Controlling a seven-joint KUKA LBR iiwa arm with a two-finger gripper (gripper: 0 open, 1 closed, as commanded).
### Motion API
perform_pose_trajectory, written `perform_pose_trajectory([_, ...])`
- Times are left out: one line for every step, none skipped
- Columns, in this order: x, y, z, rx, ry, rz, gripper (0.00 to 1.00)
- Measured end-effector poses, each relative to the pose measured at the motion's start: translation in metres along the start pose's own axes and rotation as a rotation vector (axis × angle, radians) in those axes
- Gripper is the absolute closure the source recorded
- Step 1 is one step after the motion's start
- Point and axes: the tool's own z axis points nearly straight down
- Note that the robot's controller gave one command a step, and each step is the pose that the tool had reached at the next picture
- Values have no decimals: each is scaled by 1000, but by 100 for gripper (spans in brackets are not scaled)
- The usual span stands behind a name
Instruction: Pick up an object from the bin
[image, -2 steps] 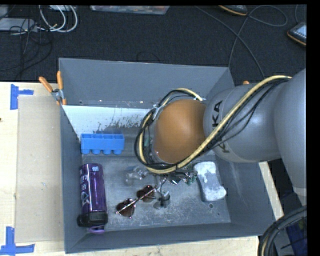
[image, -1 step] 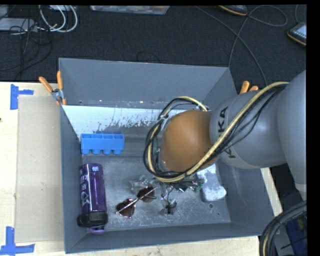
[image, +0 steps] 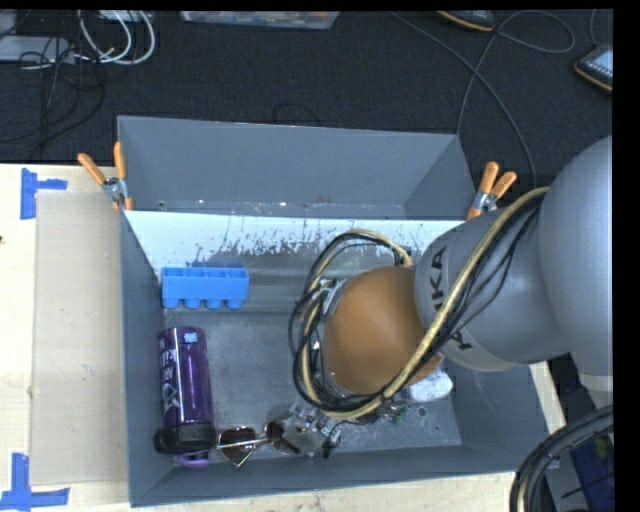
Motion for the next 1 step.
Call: perform_pose_trajectory([0,0,0,0,0,0,100])
